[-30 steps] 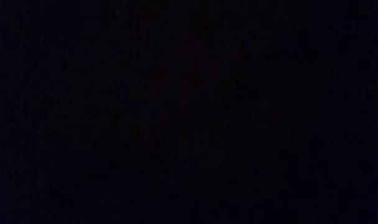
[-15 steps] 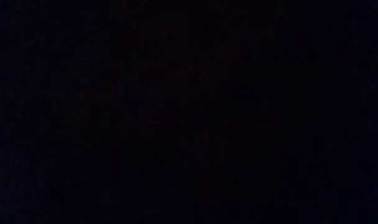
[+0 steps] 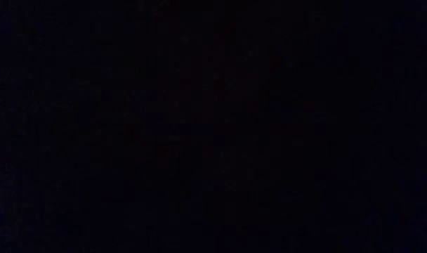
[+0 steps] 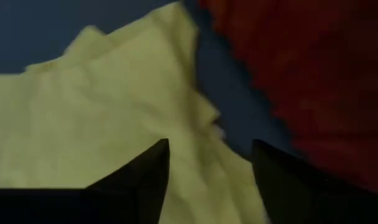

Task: Fold Laundry from Bin
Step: Fold the yellow shirt

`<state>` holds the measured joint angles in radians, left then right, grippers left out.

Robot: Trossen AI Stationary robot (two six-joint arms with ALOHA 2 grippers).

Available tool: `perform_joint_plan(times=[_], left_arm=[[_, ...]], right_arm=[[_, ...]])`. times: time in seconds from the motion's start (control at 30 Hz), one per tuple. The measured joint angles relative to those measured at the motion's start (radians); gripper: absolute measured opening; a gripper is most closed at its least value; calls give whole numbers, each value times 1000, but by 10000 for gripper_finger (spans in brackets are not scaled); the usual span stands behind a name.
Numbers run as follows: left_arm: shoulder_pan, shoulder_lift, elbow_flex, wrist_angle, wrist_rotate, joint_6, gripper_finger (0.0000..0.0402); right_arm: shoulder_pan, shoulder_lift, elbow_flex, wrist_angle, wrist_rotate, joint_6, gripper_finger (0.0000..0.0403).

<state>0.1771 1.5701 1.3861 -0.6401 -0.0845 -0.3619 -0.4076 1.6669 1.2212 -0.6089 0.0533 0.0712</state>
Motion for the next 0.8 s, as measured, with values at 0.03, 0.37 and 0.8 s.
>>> perform_joint_plan(times=[0.03,0.37,0.8], left_arm=[[1,17,0,15,9,-6,185],[1,226,0,196,81,40,185],[3,391,-1,48,142,62,185]], right_arm=[[1,-12,5,-16,19,20,232],[107,-51,-74,-76,-223,422,205],[259,-57,-445,185,-88,724,164]])
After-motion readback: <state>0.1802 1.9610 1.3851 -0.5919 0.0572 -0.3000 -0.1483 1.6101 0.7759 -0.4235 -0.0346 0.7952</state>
